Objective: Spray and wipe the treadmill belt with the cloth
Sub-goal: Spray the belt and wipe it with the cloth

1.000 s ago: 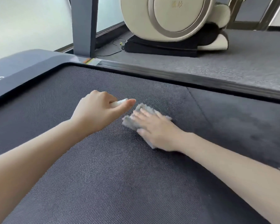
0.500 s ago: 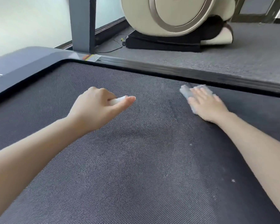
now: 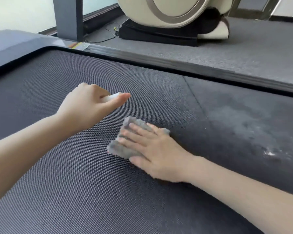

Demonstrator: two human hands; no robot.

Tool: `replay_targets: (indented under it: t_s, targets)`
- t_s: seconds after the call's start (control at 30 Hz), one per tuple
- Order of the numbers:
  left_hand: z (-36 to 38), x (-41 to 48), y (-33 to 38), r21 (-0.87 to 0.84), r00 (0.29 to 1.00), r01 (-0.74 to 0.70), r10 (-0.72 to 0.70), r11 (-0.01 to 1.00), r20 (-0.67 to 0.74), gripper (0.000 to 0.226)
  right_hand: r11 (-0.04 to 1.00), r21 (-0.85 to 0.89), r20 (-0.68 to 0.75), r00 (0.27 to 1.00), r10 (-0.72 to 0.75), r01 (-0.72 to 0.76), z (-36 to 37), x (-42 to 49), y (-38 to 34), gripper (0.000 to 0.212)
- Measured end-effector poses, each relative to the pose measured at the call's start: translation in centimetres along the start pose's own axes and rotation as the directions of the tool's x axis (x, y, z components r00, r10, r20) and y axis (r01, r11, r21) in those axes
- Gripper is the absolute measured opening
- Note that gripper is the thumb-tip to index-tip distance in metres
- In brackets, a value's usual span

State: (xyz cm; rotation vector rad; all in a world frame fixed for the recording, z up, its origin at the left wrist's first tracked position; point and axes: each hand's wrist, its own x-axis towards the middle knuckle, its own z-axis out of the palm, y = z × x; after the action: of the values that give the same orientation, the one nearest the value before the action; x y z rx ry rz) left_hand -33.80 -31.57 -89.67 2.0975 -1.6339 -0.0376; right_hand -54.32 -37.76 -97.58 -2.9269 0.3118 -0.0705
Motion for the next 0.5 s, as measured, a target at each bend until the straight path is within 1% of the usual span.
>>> replay_targets:
  t_s: [0.07,0.1,0.13,0.17,0.23,0.3,0.33,0.37,0.4,0.43,0.47,0.5]
  targets:
    - [-0.3,-0.4,0.1,-0.005,1.0,0.002,-0.002,1.0,0.013,0.09,0.987,0.003,0.01,0.987,-0.158,0.158,0.6,-4.2,-3.0,0.056]
    - [-0.3,-0.6,0.2,-0.004,1.0,-0.001,0.001,1.0,0.02,0.091,0.98,-0.014,0.027,0.98,-0.198,0.198,1.0,-6.0,-3.5,0.056]
    - [-0.3,-0.8,0.3,-0.001,1.0,-0.004,0.004,1.0,0.026,0.092,0.978,-0.031,0.033,0.978,-0.206,0.207,1.1,-7.4,-3.3,0.055]
    - [-0.3,-1.1,0.4,0.001,1.0,-0.004,0.004,1.0,0.03,0.093,0.981,-0.038,0.033,0.982,-0.187,0.188,1.1,-8.0,-2.4,0.054]
    - [-0.2,-1.8,0.9,-0.003,0.999,0.0,0.0,1.0,0.042,0.094,0.997,-0.024,0.021,0.997,-0.078,0.079,-0.1,-7.7,0.3,0.051]
    - [-0.3,-2.6,1.4,-0.008,0.999,0.001,0.0,1.0,0.054,0.093,0.992,-0.094,-0.031,0.997,0.077,-0.08,-1.5,-6.4,4.4,0.046]
    - [-0.4,-2.9,1.6,-0.014,0.998,0.0,0.001,1.0,0.059,0.093,0.974,-0.128,-0.08,0.981,0.179,-0.188,-2.1,-6.2,6.9,0.042]
    - [-0.7,-3.3,1.7,-0.019,0.998,-0.003,0.004,1.0,0.064,0.093,0.934,-0.143,-0.134,0.941,0.311,-0.329,-2.7,-6.2,9.4,0.039]
    - [-0.9,-3.7,1.8,-0.023,0.998,-0.008,0.009,1.0,0.069,0.093,0.863,-0.11,-0.161,0.866,0.473,-0.492,-3.1,-6.4,11.9,0.039]
    - [-1.2,-4.2,1.8,-0.028,0.997,-0.015,0.017,1.0,0.071,0.092,0.765,-0.053,-0.166,0.761,0.627,-0.642,-3.5,-6.8,13.8,0.043]
    - [-1.4,-4.6,1.9,-0.032,0.997,-0.022,0.024,0.999,0.072,0.091,0.647,0.015,-0.13,0.64,0.757,-0.762,-3.6,-7.1,14.8,0.048]
    - [-1.5,-4.8,1.9,-0.034,0.997,-0.028,0.03,0.999,0.072,0.091,0.559,0.049,-0.098,0.553,0.827,-0.828,-3.5,-7.0,14.9,0.053]
